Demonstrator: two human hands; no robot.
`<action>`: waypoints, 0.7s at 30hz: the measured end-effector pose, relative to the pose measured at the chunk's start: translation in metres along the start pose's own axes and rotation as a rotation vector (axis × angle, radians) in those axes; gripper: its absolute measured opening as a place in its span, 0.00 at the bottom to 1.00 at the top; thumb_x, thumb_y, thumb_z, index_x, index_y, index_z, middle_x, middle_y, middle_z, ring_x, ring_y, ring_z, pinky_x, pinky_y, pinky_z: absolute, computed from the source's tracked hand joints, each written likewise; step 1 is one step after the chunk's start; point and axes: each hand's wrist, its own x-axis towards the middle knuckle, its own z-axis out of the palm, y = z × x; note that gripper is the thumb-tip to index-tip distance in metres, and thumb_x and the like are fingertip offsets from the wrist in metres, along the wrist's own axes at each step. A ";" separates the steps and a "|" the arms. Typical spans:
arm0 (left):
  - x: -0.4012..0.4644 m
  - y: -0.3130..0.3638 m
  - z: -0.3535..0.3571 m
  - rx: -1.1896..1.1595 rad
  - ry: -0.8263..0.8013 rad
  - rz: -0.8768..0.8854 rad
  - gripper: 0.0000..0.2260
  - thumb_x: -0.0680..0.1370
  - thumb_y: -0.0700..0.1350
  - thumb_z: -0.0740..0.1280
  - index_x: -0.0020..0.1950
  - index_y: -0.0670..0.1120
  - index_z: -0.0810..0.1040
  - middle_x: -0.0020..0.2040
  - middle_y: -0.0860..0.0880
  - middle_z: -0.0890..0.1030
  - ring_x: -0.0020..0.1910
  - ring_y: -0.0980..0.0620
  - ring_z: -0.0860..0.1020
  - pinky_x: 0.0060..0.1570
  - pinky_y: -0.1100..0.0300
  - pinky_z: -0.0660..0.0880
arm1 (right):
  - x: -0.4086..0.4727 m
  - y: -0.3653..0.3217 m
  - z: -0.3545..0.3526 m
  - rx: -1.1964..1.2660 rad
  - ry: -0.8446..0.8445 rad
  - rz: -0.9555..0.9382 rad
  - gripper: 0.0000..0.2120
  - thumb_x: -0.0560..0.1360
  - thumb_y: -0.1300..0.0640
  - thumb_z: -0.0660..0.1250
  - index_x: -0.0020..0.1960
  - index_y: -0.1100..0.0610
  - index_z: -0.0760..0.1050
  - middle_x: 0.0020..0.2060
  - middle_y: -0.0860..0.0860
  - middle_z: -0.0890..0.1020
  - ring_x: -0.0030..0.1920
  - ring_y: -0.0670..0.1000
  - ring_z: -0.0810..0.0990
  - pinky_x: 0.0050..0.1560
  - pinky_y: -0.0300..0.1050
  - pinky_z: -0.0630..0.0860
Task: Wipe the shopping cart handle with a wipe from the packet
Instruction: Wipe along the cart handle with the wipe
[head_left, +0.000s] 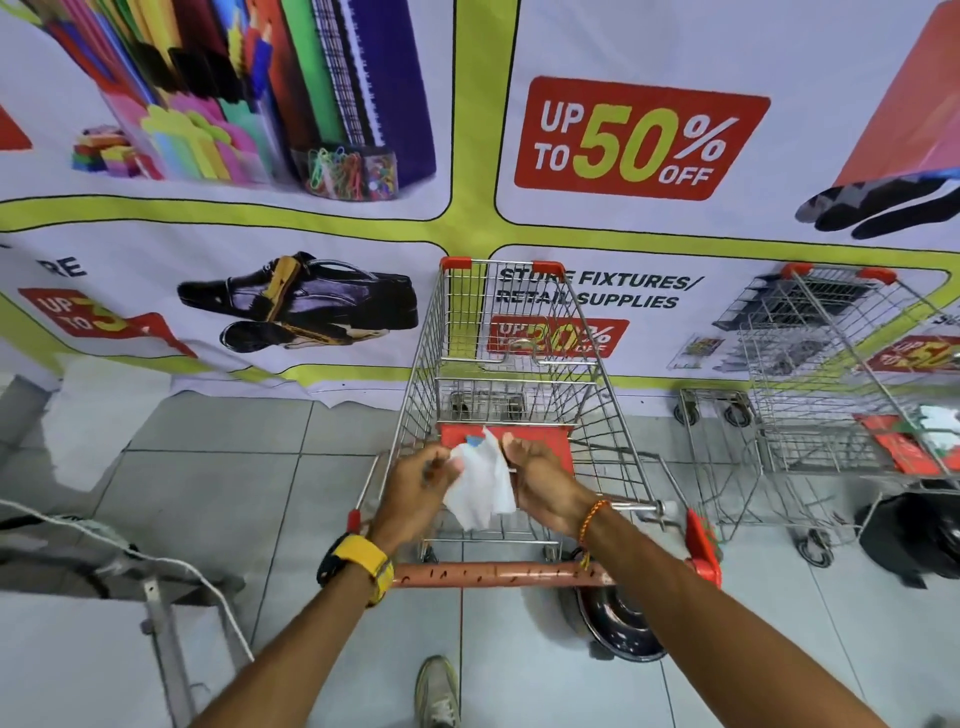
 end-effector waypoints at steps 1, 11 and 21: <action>-0.004 0.001 0.000 -0.024 0.003 -0.022 0.07 0.78 0.47 0.68 0.42 0.46 0.79 0.41 0.41 0.80 0.39 0.54 0.74 0.43 0.51 0.73 | -0.008 0.000 0.000 -0.014 -0.012 0.021 0.24 0.86 0.44 0.51 0.57 0.59 0.80 0.54 0.58 0.83 0.53 0.57 0.81 0.61 0.62 0.77; -0.058 0.041 -0.015 -0.063 -0.015 -0.023 0.05 0.78 0.45 0.68 0.49 0.43 0.77 0.48 0.45 0.81 0.45 0.52 0.77 0.47 0.58 0.74 | -0.066 0.026 0.009 -0.216 0.215 -0.188 0.06 0.81 0.60 0.66 0.53 0.57 0.83 0.43 0.47 0.90 0.47 0.50 0.86 0.43 0.40 0.84; -0.065 0.008 -0.045 0.486 -0.049 0.016 0.05 0.70 0.45 0.76 0.41 0.45 0.83 0.40 0.48 0.85 0.42 0.47 0.81 0.41 0.58 0.72 | -0.086 0.046 0.018 -1.061 0.439 -0.408 0.17 0.78 0.59 0.69 0.66 0.51 0.78 0.61 0.52 0.85 0.61 0.54 0.81 0.59 0.37 0.72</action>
